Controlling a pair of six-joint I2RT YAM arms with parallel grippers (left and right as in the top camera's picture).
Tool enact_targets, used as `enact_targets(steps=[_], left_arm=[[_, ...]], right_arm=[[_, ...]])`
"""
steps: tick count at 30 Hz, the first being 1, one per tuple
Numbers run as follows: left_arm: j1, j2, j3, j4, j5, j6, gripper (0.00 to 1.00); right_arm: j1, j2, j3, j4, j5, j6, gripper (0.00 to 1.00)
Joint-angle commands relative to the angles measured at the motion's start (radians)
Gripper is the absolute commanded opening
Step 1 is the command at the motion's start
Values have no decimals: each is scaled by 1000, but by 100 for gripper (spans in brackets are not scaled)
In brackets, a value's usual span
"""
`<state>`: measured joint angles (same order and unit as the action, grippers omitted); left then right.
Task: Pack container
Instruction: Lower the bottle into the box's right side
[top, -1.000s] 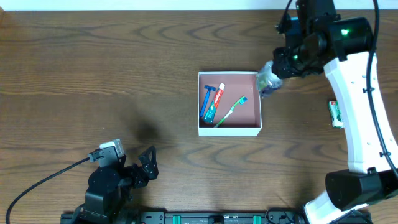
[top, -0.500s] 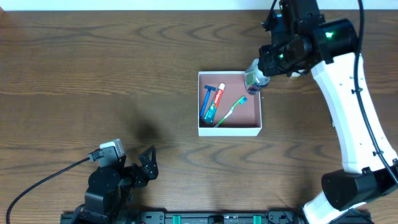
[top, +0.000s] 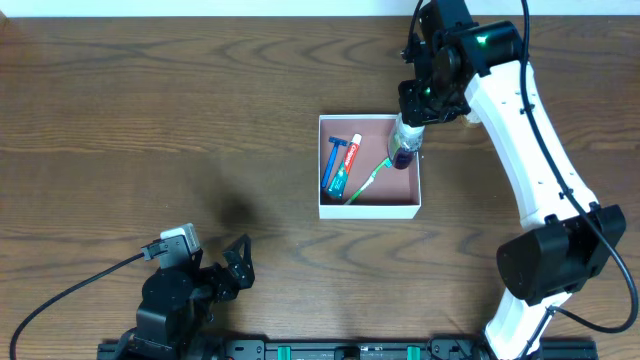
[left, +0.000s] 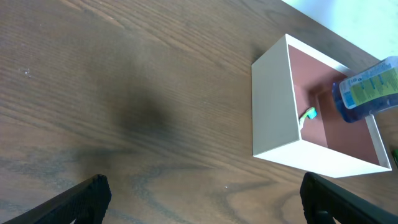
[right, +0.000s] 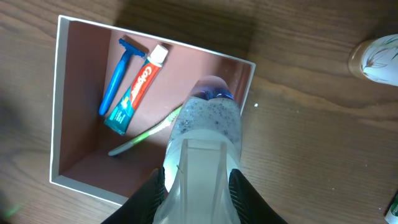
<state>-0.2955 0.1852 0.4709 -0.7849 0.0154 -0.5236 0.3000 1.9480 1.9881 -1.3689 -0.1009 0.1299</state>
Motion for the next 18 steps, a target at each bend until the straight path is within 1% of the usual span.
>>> enact_targets(steps=[1,6,10,15,18], left_arm=[[5,-5,4,0,-5,2,98],[4,-5,4,0,-5,2,98],[5,-5,4,0,-5,2,98],[5,-5,4,0,-5,2,98],[5,-5,4,0,-5,2,98]], right_arm=[[15,-10,26,14,0,20,15],[15,13,26,47,0,34,15],[16,50,26,48,4,35,17],[15,89,26,41,71,61,17],[15,100,26,42,75,61,17]])
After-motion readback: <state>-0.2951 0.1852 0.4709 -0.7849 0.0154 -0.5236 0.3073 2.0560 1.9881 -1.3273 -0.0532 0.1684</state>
